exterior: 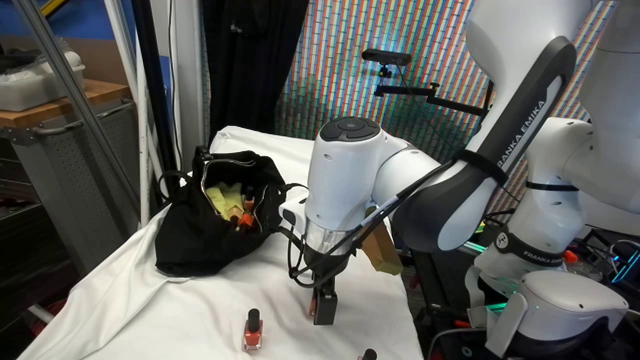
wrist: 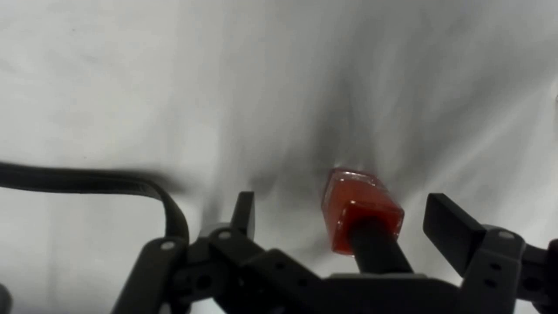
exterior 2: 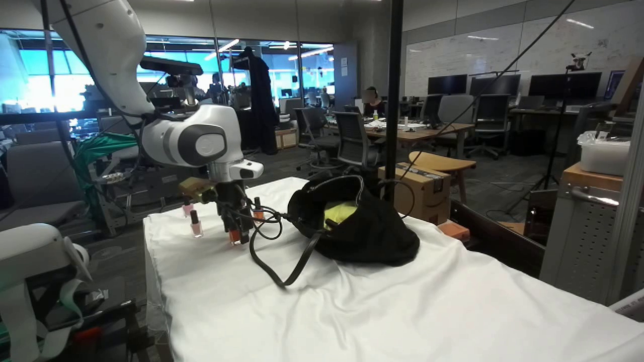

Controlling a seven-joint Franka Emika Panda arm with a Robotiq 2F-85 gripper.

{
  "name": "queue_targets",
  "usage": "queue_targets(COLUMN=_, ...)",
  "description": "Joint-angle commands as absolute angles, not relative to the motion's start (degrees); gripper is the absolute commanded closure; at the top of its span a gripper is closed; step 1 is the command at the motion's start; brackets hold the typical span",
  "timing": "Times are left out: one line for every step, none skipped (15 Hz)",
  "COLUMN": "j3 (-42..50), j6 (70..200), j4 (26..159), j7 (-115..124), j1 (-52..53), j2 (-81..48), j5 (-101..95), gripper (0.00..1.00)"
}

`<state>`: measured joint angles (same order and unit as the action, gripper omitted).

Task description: Pick up the nail polish and put them in the bag

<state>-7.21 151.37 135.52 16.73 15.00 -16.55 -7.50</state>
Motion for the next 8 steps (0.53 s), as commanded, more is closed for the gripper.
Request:
queue_targets(j3=-6.38, j6=153.26, j4=135.67, j7=17.94, j1=15.68, j2=-16.97, j5=-8.09, gripper=0.0)
queue_targets(j3=-6.34, j6=153.33, j4=135.62, j7=18.02, j1=15.69, j2=-17.04, j5=-8.09, gripper=0.0)
queue_targets(j3=-6.23, j6=153.39, j4=135.53, j7=18.31, j1=15.78, j2=-17.17, j5=-8.19, gripper=0.0)
queue_targets(j3=-6.1, j6=153.4, j4=135.44, j7=18.62, j1=15.88, j2=-17.32, j5=-8.33, gripper=0.0)
queue_targets(j3=-6.0, j6=153.36, j4=135.34, j7=18.98, j1=15.96, j2=-17.44, j5=-8.39, gripper=0.0)
queue_targets(j3=-5.92, j6=153.32, j4=135.29, j7=19.24, j1=16.03, j2=-17.49, j5=-8.48, gripper=0.0)
queue_targets(j3=-5.78, j6=153.35, j4=135.26, j7=19.66, j1=16.14, j2=-17.53, j5=-8.67, gripper=0.01)
queue_targets(j3=-5.71, j6=153.26, j4=135.18, j7=19.97, j1=16.21, j2=-17.57, j5=-8.73, gripper=0.26)
